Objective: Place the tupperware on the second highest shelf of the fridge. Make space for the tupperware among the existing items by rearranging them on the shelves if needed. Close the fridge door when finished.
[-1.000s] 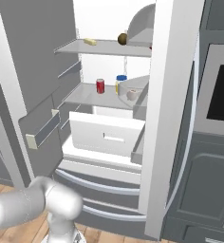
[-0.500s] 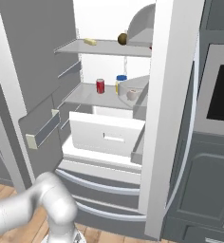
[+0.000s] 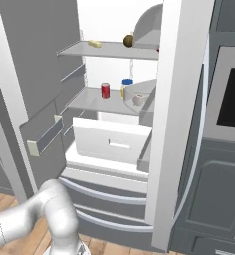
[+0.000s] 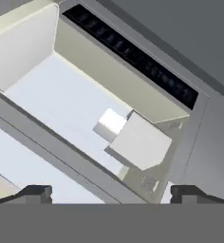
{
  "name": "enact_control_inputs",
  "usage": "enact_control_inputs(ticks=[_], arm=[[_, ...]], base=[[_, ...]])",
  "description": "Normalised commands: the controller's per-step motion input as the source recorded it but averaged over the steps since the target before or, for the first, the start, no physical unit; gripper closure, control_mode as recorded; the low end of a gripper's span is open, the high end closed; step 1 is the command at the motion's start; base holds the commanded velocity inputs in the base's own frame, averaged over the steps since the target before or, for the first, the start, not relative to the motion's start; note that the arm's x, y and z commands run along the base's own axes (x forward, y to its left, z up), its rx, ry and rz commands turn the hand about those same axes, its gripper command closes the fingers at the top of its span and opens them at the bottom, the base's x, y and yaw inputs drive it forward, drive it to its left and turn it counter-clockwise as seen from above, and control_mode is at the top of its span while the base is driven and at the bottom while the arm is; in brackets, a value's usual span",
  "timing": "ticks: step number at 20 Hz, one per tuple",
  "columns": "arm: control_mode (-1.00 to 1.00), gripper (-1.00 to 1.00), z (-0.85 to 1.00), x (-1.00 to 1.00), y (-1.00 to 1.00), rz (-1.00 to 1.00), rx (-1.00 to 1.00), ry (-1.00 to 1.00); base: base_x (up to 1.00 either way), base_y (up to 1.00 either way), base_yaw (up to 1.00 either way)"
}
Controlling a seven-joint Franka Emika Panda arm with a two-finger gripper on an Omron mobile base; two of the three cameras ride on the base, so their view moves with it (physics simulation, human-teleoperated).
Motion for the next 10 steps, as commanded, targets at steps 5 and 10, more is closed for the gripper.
enact_control_inputs(ticks=[5,10], arm=[[-1.0,-1.0,-0.03,0.09,-0.81,0.06,0.0,0.2],[-1.0,-1.0,0.0,0.13,-0.97,0.01,-0.02,0.35]], base=[[0.0,0.0,0.0],[0.0,0.0,0.0]])
